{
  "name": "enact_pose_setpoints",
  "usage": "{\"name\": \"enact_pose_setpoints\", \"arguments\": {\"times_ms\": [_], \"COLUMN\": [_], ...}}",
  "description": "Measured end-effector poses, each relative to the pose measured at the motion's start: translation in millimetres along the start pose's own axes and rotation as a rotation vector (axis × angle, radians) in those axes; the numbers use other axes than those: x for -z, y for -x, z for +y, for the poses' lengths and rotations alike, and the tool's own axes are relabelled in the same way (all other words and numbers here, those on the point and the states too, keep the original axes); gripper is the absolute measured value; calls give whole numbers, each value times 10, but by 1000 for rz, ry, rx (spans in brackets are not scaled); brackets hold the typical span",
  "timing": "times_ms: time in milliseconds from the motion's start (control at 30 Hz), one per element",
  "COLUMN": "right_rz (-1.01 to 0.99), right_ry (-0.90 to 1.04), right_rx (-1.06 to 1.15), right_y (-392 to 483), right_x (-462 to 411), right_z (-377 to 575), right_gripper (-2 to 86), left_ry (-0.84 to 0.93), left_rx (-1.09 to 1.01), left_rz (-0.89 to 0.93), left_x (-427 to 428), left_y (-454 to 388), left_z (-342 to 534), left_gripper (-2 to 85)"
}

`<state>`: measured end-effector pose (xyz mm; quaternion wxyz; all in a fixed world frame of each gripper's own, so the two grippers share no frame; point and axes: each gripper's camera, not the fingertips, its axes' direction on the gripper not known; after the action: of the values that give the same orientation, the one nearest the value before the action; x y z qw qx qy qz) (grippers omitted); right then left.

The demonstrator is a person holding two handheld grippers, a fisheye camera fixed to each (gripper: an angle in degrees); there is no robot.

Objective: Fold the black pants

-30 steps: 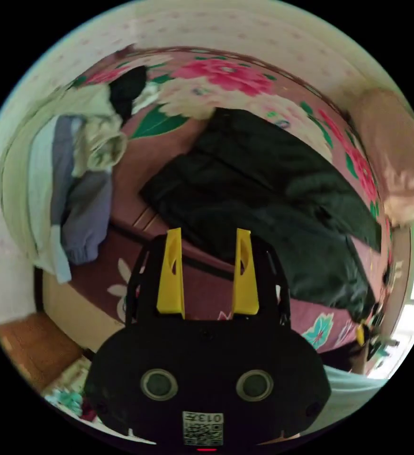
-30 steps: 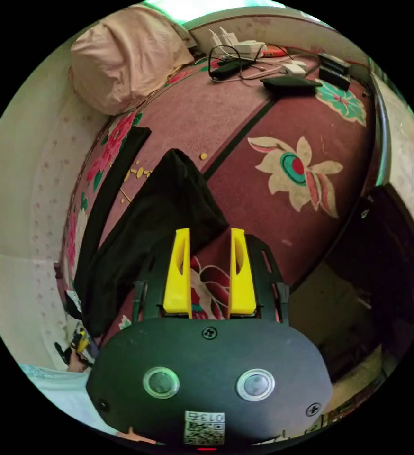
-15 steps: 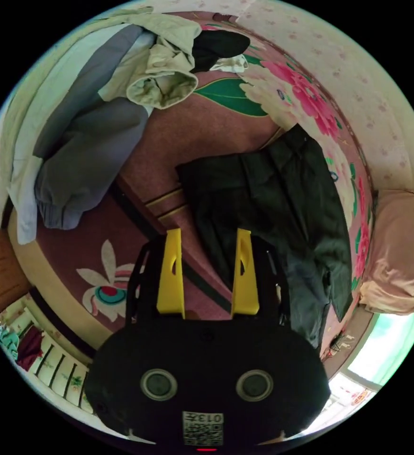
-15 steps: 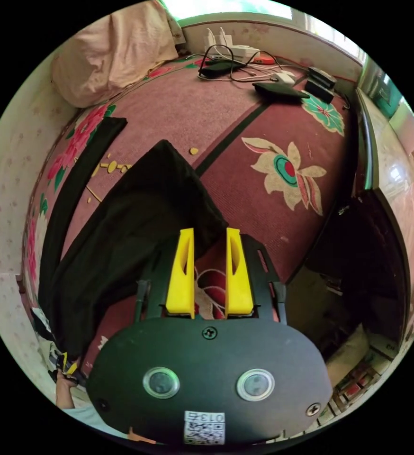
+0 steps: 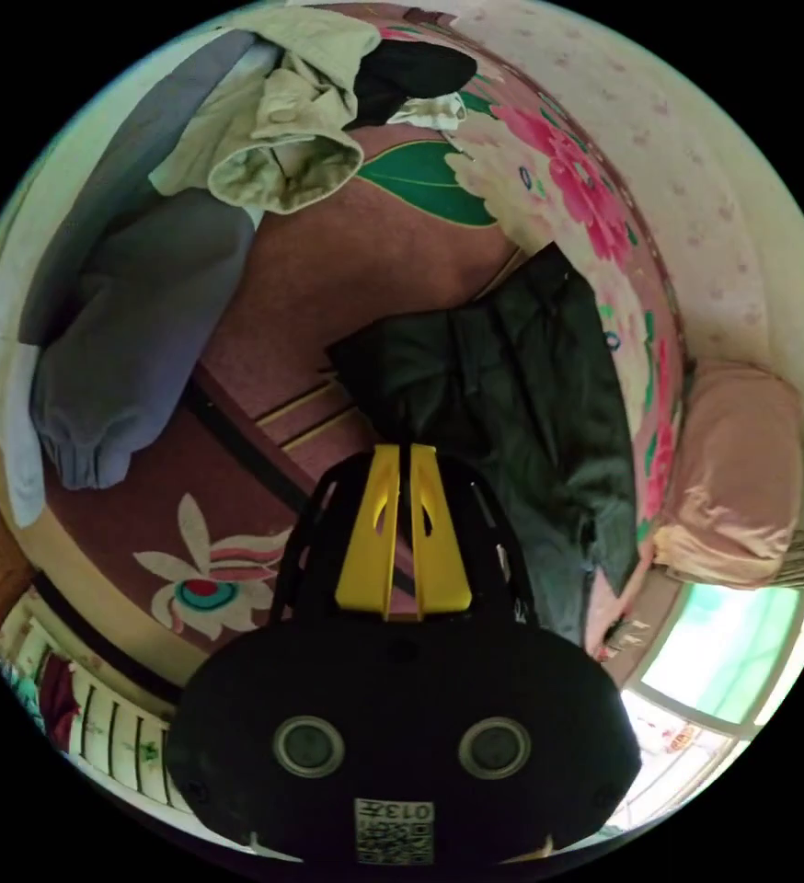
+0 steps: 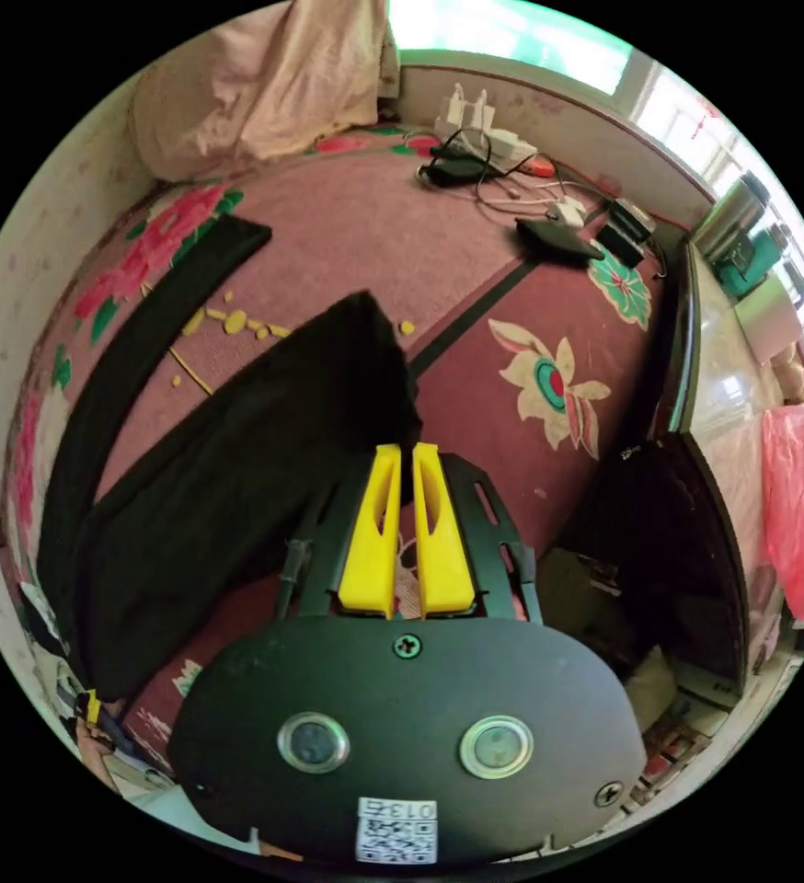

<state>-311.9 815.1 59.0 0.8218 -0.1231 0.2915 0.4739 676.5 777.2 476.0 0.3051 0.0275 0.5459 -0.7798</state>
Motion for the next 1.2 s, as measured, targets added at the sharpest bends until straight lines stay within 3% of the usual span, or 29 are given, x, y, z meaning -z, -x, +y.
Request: {"name": "enact_pose_setpoints", "arguments": {"times_ms": [167, 333, 500, 667, 767, 833, 900, 967, 1067, 1200], "right_rz": [-123, -94, -16, 73, 109, 166, 187, 158, 98, 84], "right_ry": [-77, -83, 57, 206, 132, 35, -108, -146, -69, 7], "right_rx": [-35, -7, 81, 110, 135, 193, 292, 340, 400, 467], "right_y": [-329, -460, -373, -441, -523, -469, -277, -113, 145, 386], "right_x": [595, 860, 411, -1, 322, 608, 854, 831, 446, -83], "right_z": [-107, -210, -299, -219, -175, -139, -163, -298, -610, -974], "right_gripper": [21, 24, 36, 84, 89, 88, 88, 87, 78, 40], "left_ry": [58, 110, 83, 75, 26, -43, 2, 77, 257, 303], "left_rx": [-52, -160, -207, -81, -157, -273, -589, -819, -1157, -1603], "left_rz": [206, 200, 134, 276, 77, -69, -193, -154, -37, -186], "left_x": [250, 455, 188, 156, 559, 782, 593, 173, -724, -1693], "left_y": [218, 211, 324, 518, 415, 116, -732, -1492, -2791, -4095], "left_z": [-69, 86, 205, 262, 396, 536, 724, 926, 1493, 2442], "left_gripper": [8, 7, 9, 16, 30, 41, 54, 54, 44, 19]}}
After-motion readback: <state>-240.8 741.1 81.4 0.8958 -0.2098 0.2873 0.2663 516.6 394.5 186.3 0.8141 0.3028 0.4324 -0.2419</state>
